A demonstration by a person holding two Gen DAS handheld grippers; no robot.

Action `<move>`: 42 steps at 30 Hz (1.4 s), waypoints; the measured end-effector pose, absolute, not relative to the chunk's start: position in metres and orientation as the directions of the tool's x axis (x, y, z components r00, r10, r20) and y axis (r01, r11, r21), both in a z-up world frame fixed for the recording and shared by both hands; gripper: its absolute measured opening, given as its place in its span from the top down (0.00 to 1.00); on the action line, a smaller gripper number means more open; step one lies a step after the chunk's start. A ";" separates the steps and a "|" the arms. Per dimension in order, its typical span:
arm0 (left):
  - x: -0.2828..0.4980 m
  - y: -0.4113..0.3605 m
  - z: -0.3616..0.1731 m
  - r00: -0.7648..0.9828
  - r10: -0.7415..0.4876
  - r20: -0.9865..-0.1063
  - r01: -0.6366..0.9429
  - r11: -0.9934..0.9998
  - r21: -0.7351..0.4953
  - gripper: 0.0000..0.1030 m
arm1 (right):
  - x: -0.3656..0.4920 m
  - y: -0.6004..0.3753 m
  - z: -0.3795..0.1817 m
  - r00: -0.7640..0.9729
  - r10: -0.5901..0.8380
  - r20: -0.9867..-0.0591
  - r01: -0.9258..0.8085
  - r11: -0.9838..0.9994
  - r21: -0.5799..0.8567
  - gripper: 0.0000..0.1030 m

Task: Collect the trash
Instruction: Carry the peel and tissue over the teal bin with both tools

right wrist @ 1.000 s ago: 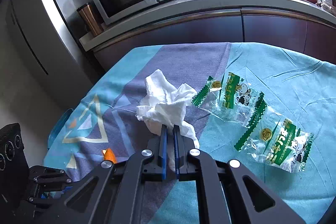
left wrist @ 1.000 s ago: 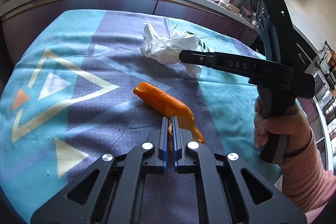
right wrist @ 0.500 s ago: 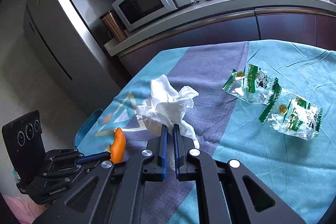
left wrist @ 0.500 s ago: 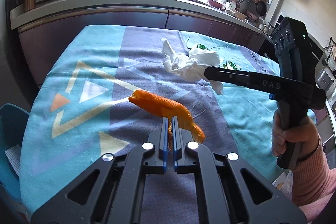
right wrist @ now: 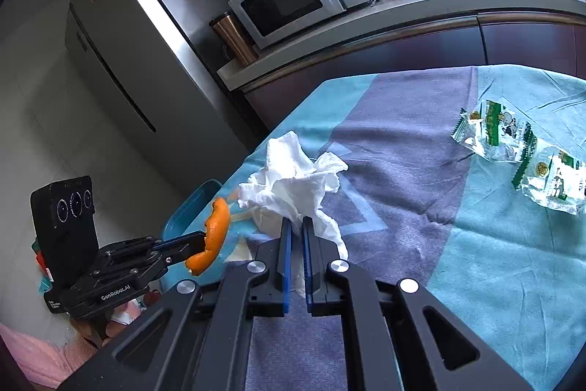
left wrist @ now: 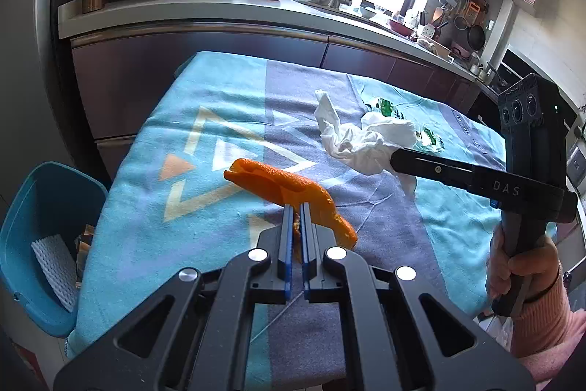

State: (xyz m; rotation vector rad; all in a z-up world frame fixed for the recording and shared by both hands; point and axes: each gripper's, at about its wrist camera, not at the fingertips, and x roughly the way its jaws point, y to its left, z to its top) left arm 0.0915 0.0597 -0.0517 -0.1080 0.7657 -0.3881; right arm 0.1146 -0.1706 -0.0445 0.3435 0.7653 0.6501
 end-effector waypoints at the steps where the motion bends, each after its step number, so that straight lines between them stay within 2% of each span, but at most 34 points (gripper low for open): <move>1: 0.090 0.063 -0.051 0.658 -0.376 -0.652 0.298 0.926 -0.233 0.96 | 0.113 -0.167 -0.044 0.538 0.658 -0.526 -0.419 0.751 0.510 0.95; 42: 0.051 0.169 -0.034 0.759 -0.234 -0.608 0.105 0.965 -0.239 0.96 | 0.116 -0.051 -0.035 0.383 0.755 -0.531 -0.573 0.646 0.505 0.95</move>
